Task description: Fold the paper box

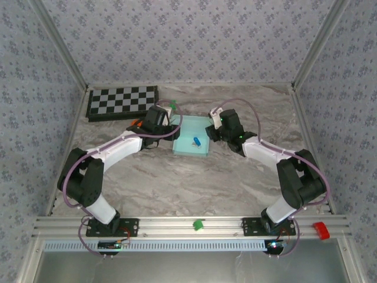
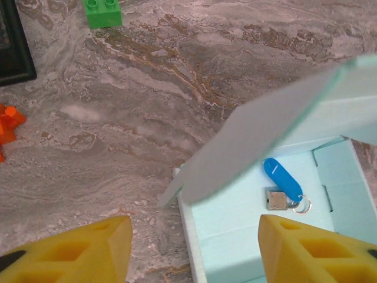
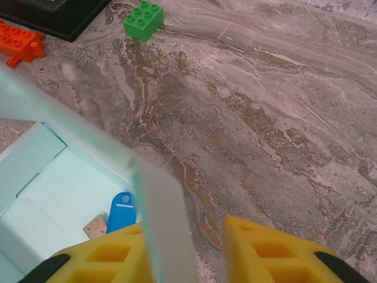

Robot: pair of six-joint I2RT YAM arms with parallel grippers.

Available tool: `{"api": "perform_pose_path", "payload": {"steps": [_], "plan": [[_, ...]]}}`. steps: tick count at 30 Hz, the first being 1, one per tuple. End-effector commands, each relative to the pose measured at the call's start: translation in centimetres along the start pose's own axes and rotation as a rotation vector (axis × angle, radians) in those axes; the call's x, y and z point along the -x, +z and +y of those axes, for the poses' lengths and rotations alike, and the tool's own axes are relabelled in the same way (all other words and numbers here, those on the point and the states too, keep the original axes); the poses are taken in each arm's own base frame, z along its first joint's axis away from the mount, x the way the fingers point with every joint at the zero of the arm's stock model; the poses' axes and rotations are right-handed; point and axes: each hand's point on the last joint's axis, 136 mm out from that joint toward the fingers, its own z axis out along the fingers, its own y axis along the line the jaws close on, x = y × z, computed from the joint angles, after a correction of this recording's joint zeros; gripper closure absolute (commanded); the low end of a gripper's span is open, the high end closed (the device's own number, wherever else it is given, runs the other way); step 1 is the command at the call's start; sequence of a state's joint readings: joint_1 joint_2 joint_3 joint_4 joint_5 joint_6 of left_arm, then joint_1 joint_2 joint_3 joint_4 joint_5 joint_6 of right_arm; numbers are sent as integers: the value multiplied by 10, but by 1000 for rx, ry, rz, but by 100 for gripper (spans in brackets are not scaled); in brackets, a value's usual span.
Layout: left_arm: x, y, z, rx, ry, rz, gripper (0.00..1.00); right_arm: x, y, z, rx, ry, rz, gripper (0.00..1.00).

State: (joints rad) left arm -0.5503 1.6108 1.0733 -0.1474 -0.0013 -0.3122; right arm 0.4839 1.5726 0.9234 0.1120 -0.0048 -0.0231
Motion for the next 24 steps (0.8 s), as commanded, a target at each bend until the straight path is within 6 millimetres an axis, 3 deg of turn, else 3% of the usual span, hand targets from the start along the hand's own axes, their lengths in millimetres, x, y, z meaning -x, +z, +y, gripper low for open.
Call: {"api": "perform_pose_path", "payload": {"steps": [1, 7, 24], "plan": [[11, -7, 1, -5, 45, -21, 36, 8, -6, -1, 7, 14, -4, 64], [13, 2, -6, -66, 91, 3, 36, 5, -4, 3, 13, 55, 7, 67], [19, 15, -10, -117, 101, 1, 56, 0, 3, 5, -2, 87, 25, 82]]}}
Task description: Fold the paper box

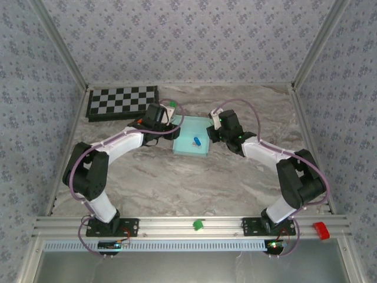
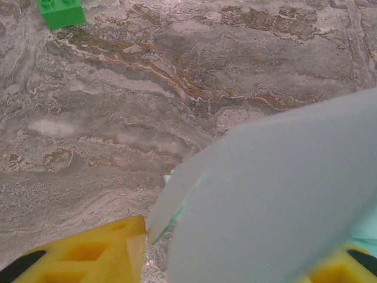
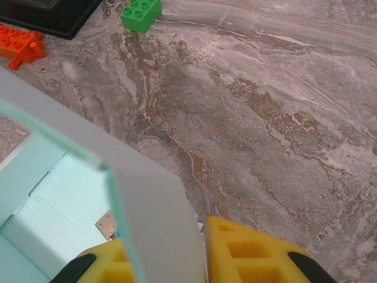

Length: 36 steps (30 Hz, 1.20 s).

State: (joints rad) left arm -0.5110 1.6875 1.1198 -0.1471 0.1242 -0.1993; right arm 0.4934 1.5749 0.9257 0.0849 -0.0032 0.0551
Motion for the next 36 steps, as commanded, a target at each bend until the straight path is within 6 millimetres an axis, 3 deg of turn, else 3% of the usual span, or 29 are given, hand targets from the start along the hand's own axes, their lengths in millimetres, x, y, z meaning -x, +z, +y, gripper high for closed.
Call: {"api": "perform_pose_path", "payload": {"steps": [1, 14, 36], "plan": [[21, -4, -6, -30, 20, -52, 59, 6, 2, 1, -9, 17, -1, 83], [16, 0, -9, -57, -76, -80, 75, 14, 8, -3, -84, 100, -47, 92], [21, 13, -1, -8, -150, -165, 86, 38, 35, -3, -149, 103, -84, 85]]}}
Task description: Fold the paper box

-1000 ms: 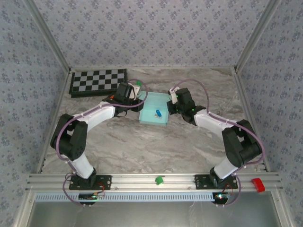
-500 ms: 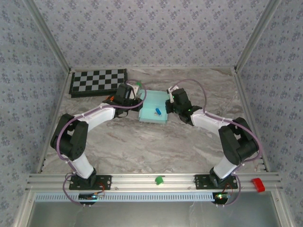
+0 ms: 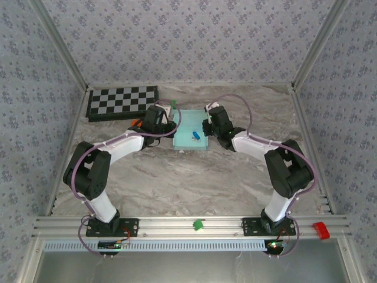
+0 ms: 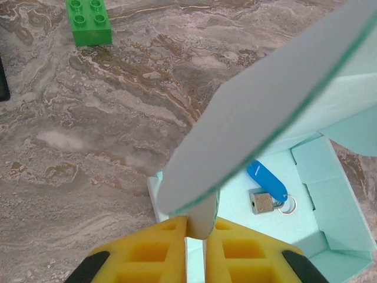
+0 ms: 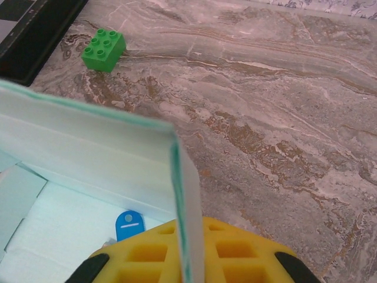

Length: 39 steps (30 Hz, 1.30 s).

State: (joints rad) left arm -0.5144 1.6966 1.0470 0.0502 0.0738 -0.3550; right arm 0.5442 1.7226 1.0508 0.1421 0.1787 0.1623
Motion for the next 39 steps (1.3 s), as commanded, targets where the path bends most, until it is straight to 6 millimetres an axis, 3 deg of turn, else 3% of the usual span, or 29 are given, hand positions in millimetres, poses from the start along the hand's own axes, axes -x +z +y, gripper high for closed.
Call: {"api": "perform_pose_path", "payload": {"steps": [1, 9, 23, 39], "plan": [[7, 6, -8, -24, -12, -41, 86, 13, 5, 3, -15, 31, -30, 86], [6, 11, -6, -16, -27, -49, 86, 14, 8, 0, -62, 82, -37, 83], [4, 18, -9, -29, -26, -67, 87, 13, 13, 2, -116, 133, -94, 90], [-12, 22, -6, -34, -9, -80, 89, 0, 10, 7, -165, 122, -193, 88]]}}
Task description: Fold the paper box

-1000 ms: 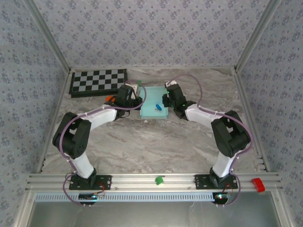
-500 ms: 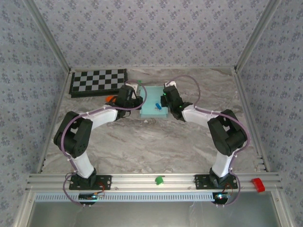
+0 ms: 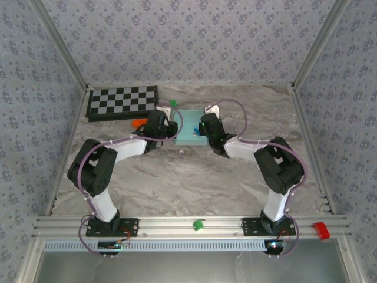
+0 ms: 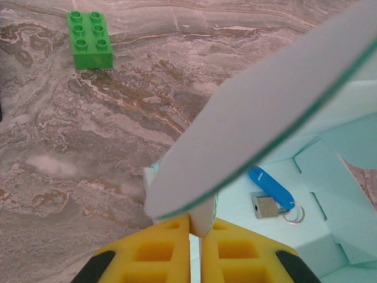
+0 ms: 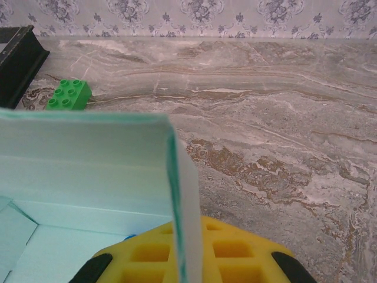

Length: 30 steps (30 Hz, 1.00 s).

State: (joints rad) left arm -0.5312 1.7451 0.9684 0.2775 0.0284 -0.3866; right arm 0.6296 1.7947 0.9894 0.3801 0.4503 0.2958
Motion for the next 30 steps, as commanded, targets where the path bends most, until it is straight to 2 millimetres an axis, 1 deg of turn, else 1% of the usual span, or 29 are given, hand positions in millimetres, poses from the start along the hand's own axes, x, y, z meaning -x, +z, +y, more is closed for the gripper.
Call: {"api": "perform_pose_path", "payload": {"steps": [1, 16, 30], "plan": [[-14, 4, -6, -27, 7, 26, 89, -4, -1, 7, 4, 3, -38, 88], [-31, -1, 0, -16, 10, 35, 90, -22, -9, 7, -3, -28, -35, 89], [-48, -7, 8, 12, 0, 49, 88, -47, -21, 8, -25, -89, -17, 88]]}}
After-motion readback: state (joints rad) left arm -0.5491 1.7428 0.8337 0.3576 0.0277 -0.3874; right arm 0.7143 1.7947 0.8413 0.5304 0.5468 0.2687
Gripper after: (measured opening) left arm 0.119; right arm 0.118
